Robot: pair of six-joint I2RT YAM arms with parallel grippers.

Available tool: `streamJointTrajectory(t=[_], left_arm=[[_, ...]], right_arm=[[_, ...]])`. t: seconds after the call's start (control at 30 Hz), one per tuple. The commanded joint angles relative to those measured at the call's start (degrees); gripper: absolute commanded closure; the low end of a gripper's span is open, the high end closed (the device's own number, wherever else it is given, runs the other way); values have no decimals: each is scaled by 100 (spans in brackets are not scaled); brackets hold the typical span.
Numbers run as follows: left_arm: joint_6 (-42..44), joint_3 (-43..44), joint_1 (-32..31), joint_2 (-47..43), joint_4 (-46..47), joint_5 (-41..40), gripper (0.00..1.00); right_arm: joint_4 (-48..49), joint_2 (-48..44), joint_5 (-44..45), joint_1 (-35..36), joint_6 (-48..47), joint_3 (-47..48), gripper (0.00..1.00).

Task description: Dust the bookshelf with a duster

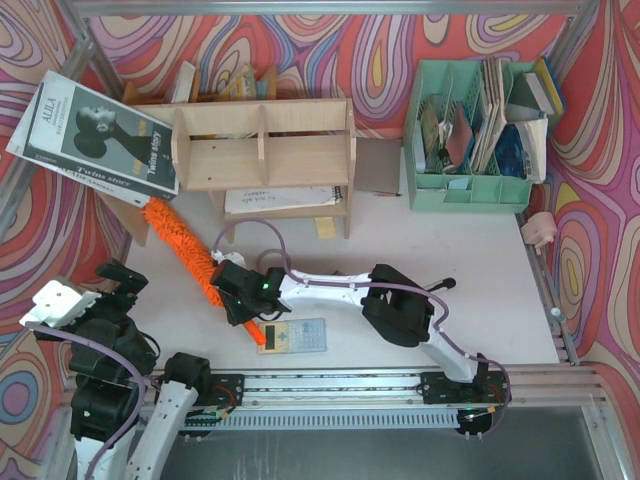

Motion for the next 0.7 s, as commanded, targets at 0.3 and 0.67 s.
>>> streamJointTrajectory(t=[0.3, 0.67], left_arm=[[11, -55, 30, 43, 107, 18, 2], [10, -64, 30, 28, 119, 32, 2]], right_arm=[[1048, -1229, 134, 37, -285, -171, 100], [829, -1346, 760, 449, -645, -1384, 100]])
